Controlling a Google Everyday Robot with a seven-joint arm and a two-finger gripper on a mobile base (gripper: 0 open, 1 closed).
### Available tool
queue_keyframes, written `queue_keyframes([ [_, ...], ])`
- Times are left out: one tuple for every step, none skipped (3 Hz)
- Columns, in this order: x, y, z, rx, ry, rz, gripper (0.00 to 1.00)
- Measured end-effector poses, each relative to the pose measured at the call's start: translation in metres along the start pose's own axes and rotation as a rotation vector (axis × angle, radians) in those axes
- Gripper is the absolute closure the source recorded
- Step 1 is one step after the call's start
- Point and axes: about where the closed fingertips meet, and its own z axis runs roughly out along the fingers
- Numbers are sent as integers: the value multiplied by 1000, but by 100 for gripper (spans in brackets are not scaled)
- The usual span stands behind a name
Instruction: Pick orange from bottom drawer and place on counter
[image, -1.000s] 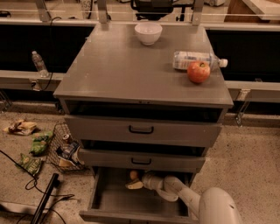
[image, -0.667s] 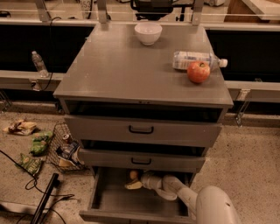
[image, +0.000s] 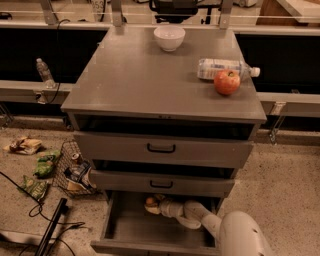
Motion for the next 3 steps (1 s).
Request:
queue_keyframes([
  [-2,7,3,-30,-2,-16,80],
  [-13,14,1,-73,-15,-46,100],
  [-30,19,-23,-86,-28,-63,100],
])
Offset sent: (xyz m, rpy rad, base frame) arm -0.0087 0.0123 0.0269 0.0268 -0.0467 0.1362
